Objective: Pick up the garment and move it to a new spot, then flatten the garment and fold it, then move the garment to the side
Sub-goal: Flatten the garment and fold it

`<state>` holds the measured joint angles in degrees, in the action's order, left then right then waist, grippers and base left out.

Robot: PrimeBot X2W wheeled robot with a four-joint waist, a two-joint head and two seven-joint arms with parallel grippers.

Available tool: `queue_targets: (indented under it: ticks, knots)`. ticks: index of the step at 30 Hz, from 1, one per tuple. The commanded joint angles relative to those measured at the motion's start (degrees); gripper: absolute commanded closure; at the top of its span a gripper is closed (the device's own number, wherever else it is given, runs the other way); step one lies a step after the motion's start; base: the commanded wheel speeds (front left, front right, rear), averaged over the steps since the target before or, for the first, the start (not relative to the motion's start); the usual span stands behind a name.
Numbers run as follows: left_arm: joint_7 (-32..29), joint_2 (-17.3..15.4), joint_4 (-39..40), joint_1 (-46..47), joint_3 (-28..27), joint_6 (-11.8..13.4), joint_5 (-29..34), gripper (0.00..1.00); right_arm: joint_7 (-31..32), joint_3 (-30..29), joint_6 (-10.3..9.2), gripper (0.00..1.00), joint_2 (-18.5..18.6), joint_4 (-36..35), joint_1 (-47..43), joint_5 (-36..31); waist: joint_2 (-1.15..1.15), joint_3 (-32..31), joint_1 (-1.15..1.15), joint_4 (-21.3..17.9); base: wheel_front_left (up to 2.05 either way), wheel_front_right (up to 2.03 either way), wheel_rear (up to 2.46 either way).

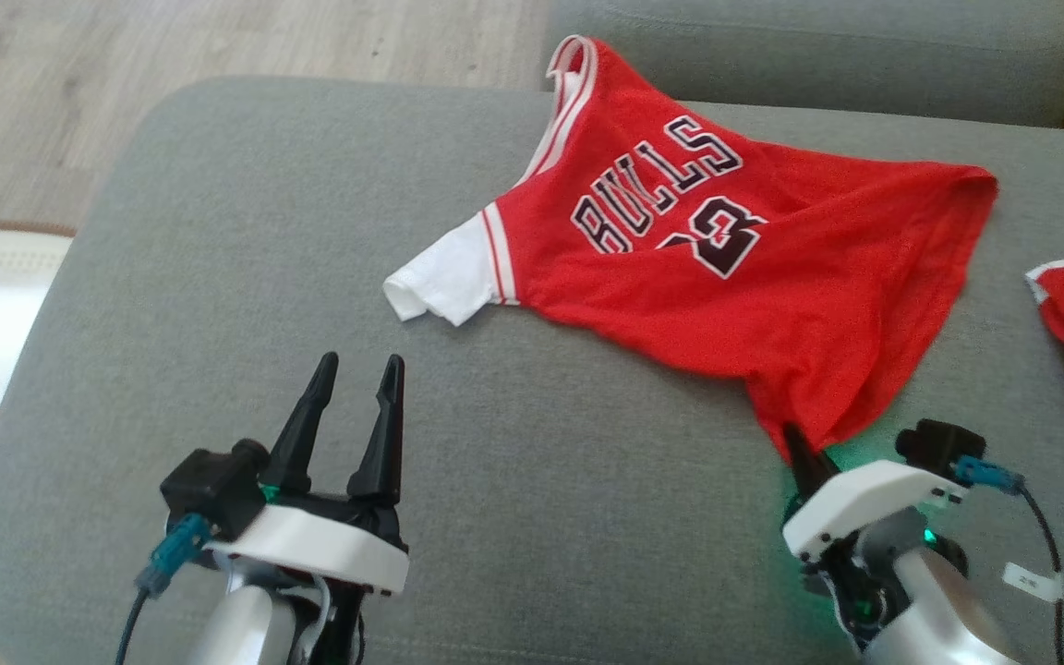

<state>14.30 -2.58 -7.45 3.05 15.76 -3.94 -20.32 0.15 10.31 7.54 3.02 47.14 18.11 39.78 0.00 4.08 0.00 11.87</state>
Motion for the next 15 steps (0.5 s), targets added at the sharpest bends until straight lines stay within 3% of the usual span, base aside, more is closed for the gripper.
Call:
queue_targets:
  ticks: [1,8,15]
  knots:
    - [0.7,-0.3,1.84,1.83,-2.34,0.1,0.4,0.0,-0.85,-0.19,-0.05,1.0,1.08,-0.59,-0.45,-1.73,0.0,-0.98,0.0,-1.59,0.0,0.0,0.0]
    - [0.7,-0.3,1.59,1.53,-2.77,-0.12,0.5,0.0,-0.01,-6.12,-0.05,1.0,6.42,-0.74,-3.99,-7.27,0.0,-2.01,0.0,-4.58,0.0,0.0,0.0]
    - [0.7,-0.3,-0.57,1.81,-2.16,-0.13,1.61,0.0,1.97,-9.92,-0.05,1.0,5.8,-2.79,-4.74,-10.93,0.0,-1.64,0.0,-6.19,0.0,0.0,0.0]
